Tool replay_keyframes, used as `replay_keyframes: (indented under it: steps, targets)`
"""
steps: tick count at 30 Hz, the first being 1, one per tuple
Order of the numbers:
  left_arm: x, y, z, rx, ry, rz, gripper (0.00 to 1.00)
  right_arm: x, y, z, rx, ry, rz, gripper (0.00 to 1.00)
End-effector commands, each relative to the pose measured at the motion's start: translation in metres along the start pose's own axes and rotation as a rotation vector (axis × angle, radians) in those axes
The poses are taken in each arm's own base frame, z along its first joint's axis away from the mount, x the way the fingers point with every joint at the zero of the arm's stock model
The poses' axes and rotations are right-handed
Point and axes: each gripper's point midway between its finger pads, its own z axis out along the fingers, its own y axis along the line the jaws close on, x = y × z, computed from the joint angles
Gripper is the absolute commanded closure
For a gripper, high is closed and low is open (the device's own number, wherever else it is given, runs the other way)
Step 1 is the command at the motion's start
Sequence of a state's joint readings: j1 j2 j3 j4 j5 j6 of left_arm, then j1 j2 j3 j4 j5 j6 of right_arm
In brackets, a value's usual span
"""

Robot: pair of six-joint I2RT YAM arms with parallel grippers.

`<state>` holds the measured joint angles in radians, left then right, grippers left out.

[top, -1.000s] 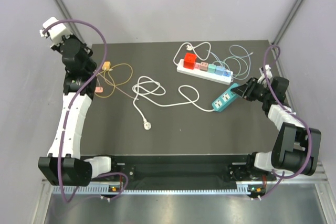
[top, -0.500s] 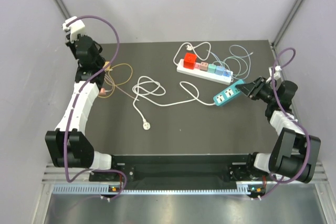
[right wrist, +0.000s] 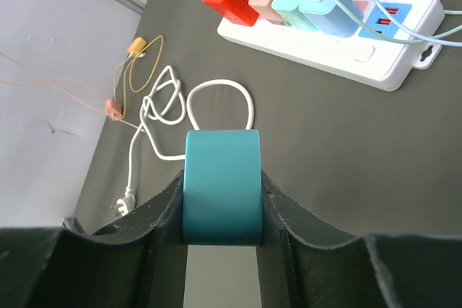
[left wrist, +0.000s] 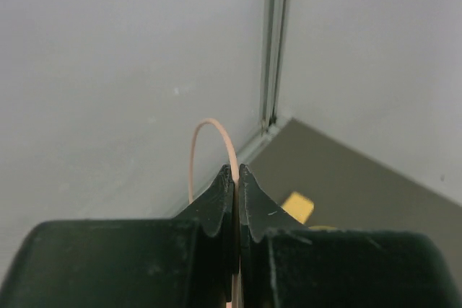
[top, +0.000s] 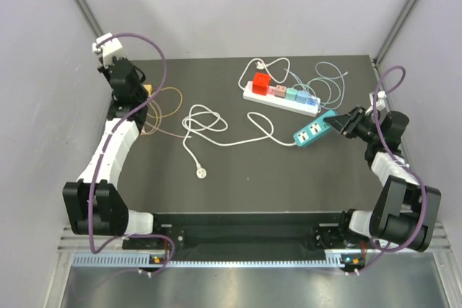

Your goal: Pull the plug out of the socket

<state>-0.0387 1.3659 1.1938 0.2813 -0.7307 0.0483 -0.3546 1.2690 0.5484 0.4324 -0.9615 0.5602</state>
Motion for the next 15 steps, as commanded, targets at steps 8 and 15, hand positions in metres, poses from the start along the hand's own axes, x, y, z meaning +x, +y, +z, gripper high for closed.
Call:
replay_keyframes:
  steps: [8, 15]
  targets:
    - [0.147, -0.018, -0.005, 0.04, 0.304, -0.084, 0.99, -0.02, 0.007, -0.001, -0.017, -0.041, -0.087, 1.0]
    - [0.211, -0.018, 0.024, 0.045, 0.487, -0.095, 0.67, -0.019, 0.005, -0.001, -0.012, -0.038, -0.087, 1.0]
